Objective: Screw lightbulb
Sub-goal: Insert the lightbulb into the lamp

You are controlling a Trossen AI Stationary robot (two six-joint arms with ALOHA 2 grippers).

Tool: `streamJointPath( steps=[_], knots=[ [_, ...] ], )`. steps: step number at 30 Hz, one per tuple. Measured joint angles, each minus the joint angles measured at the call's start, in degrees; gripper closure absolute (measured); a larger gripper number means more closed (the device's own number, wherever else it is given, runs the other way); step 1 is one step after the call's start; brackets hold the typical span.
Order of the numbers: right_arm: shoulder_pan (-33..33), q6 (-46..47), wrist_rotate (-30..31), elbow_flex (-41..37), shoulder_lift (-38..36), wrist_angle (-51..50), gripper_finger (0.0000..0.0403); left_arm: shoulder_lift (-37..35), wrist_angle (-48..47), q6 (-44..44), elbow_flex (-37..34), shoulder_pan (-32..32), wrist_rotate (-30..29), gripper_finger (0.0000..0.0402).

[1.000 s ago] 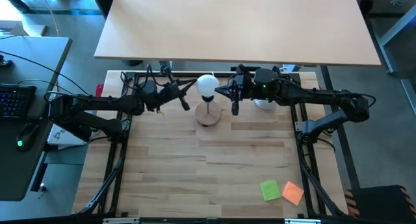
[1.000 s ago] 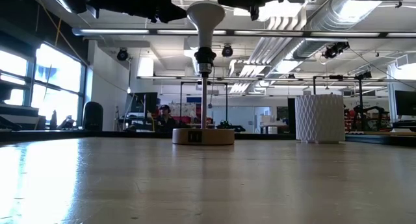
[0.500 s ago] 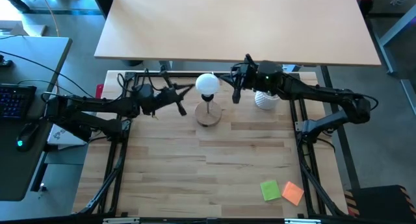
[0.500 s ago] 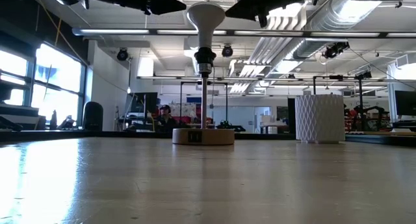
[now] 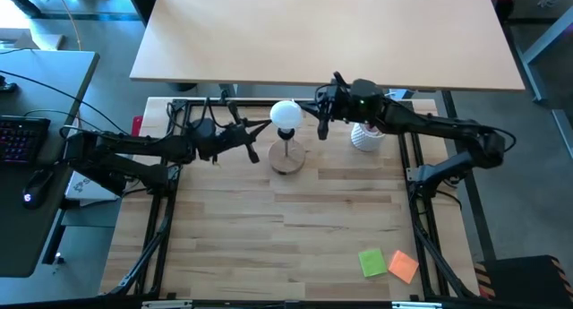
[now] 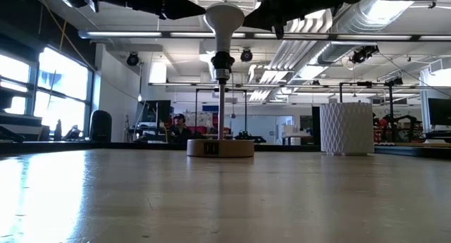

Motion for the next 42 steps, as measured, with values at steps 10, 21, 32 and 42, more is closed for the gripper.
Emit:
streamJointPath(
  steps=[10,21,32,42],
  knots=[
    [3.94,0.20,-3.80,-0.02,-2.26,-3.29,0.0402,0.23,-0.30,-1.20,0.00,3.12,-1.43,0.0402],
    [7.25,-2.55,-7.88,-0.02,-2.58,-3.87,0.0402,0.69,-0.92,-0.81,0.00,4.29,-0.74,0.0402],
    [5.44,-4.91,8.82,-0.02,-6.67,-7.99,0.0402,-4.28,-4.82,-0.64,0.00,0.00,-3.54,0.0401],
    [-0.91,-1.97,1.77,-0.02,-1.83,-3.66,0.0402,-0.11,-1.74,-2.05,0.00,-0.74,1.46,0.0401]
  ],
)
